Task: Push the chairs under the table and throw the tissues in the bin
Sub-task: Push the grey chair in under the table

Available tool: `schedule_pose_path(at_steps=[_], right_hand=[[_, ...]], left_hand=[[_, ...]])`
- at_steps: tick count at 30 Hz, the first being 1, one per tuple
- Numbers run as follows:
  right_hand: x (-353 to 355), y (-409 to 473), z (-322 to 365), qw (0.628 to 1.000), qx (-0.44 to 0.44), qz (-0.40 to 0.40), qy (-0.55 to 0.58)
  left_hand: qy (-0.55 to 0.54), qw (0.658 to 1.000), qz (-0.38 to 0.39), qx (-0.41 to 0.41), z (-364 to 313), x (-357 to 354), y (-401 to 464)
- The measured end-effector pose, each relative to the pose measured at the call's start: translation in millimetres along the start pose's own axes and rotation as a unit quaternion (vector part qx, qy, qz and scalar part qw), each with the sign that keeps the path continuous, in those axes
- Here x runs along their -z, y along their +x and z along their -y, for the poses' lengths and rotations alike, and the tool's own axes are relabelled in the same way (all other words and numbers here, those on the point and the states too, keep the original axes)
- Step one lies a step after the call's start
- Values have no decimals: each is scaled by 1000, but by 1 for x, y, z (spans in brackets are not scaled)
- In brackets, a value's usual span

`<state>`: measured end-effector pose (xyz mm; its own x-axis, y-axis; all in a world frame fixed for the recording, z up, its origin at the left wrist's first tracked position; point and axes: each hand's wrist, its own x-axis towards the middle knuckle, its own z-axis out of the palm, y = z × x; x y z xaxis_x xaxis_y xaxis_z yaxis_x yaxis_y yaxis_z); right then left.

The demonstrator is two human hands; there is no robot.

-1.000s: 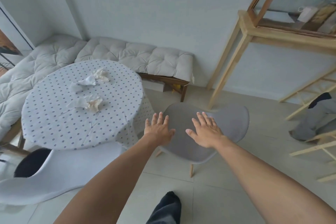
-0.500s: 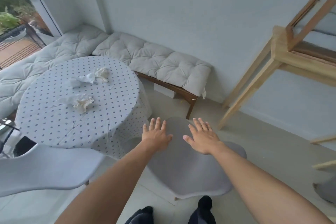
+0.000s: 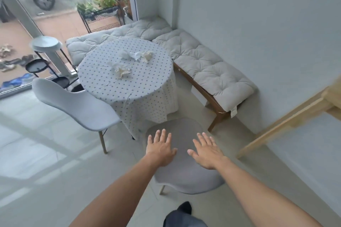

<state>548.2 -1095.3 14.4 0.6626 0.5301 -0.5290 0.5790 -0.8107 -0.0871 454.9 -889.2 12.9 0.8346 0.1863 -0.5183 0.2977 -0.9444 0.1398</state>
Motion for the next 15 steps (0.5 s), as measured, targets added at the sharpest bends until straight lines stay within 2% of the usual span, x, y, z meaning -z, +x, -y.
schedule_pose_path(at_steps=[10, 15], right_hand=[[-70, -94, -44, 998, 41, 44, -14], [-90, -103, -61, 991, 106, 37, -68]], left_hand=[[-21, 1000, 19, -5, -84, -75, -78], [-56, 998, 15, -4, -126, -118, -93]])
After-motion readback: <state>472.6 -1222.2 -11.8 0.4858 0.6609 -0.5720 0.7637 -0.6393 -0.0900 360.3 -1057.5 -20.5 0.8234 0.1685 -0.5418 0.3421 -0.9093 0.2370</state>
